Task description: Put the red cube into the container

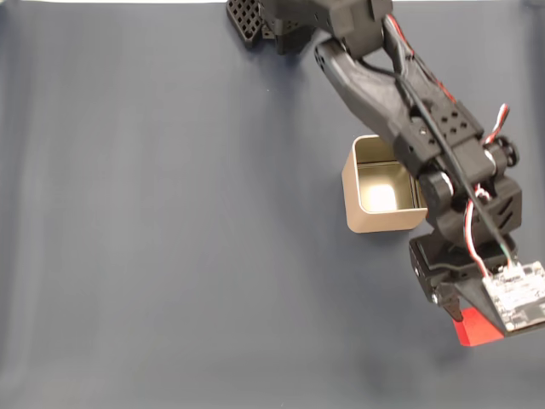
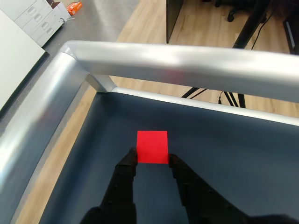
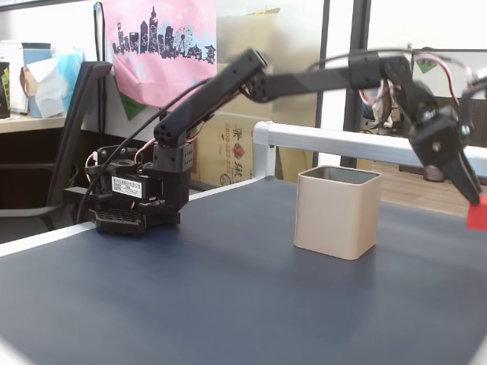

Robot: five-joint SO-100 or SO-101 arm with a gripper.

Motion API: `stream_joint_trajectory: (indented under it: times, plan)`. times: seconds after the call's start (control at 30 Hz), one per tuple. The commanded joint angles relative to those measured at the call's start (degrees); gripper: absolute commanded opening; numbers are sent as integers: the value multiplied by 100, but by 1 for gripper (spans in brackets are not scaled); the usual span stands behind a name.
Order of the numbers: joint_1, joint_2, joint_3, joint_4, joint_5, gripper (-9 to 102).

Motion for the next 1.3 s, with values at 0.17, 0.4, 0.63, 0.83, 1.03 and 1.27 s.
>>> stream_joint_trajectory:
  times: [0.17,0.4,0.63,0.83,1.03,1.27]
  plan:
    - [88,2303,1661,26,-272,3]
    - [26,3999,3375,26,-492,3]
    - [193,5546,4913,26,-633,3]
    - [360,6601,6073,18,-694,3]
    - [316,7471,7058,-9,-659,3]
    - [202,8060,7734,-9,-589,3]
